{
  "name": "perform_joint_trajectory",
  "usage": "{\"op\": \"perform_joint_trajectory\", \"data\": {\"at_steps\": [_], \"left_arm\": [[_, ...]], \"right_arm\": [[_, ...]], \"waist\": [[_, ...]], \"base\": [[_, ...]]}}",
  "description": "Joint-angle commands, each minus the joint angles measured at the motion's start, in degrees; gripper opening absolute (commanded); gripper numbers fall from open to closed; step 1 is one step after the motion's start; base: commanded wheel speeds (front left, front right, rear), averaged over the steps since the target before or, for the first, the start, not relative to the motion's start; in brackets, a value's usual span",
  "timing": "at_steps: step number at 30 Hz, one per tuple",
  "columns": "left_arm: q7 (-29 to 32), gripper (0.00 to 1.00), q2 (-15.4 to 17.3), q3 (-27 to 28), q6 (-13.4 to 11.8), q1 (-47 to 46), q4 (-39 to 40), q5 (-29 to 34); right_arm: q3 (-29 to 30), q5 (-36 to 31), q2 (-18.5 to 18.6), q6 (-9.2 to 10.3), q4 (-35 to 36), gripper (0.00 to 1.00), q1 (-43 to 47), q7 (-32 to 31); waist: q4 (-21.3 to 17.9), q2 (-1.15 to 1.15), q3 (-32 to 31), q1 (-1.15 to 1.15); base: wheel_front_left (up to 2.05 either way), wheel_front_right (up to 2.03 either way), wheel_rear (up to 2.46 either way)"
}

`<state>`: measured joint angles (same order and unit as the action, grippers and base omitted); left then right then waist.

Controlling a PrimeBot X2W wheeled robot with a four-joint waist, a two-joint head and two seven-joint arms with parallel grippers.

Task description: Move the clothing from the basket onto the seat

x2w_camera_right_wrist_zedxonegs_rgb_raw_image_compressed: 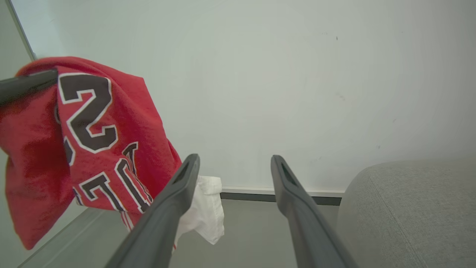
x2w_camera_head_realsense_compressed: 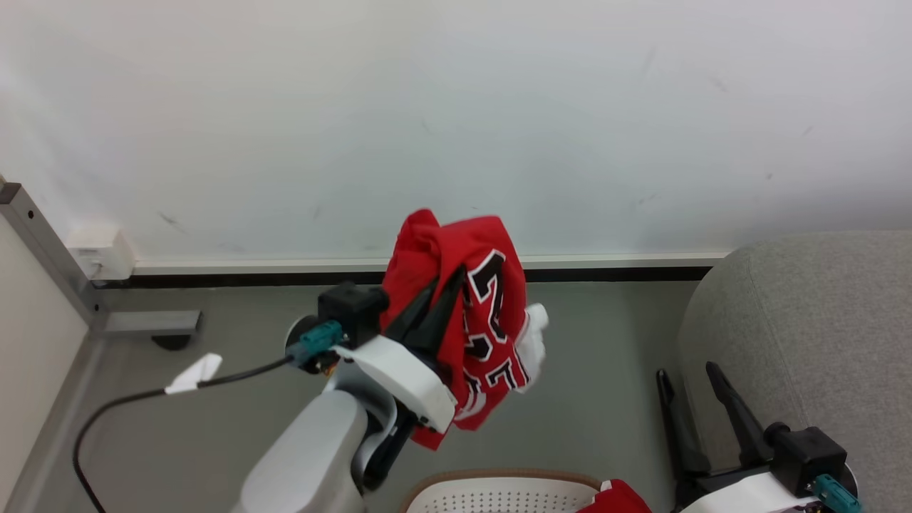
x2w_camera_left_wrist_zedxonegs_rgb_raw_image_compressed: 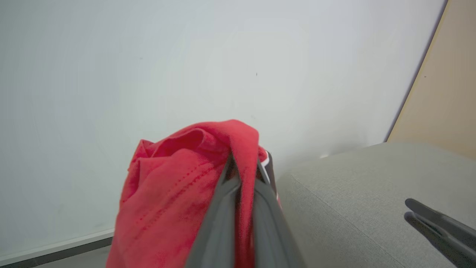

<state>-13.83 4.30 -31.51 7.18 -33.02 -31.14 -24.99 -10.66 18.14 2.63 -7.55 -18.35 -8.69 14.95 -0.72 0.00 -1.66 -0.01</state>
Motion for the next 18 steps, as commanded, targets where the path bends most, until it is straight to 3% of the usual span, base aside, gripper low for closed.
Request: {"op": "perform_joint_trajectory", "data": {"at_steps": [1,9,18], "left_arm": [[0.69,0.0,0.54,0.72,-0.1,-0.71,2.47,-1.01],[4.97,0.0,2.96,1.97,-2.01,1.01,13.57,-2.52],[7.02,0.0,3.87,1.72,-3.05,2.96,18.48,-3.28]], "right_arm": [[-0.39,0.81,0.23,0.12,0.25,1.0,0.71,0.12],[-2.7,0.97,0.22,0.12,0.37,1.0,0.14,0.12],[-7.2,0.7,0.21,0.12,-0.97,1.0,-1.28,0.12]], "waist": [[-0.09,0.0,0.08,0.01],[-0.44,0.0,0.67,0.01],[-0.65,0.0,0.84,0.01]], "base": [[0.0,0.0,0.0],[0.0,0.0,0.0],[0.0,0.0,0.0]]}}
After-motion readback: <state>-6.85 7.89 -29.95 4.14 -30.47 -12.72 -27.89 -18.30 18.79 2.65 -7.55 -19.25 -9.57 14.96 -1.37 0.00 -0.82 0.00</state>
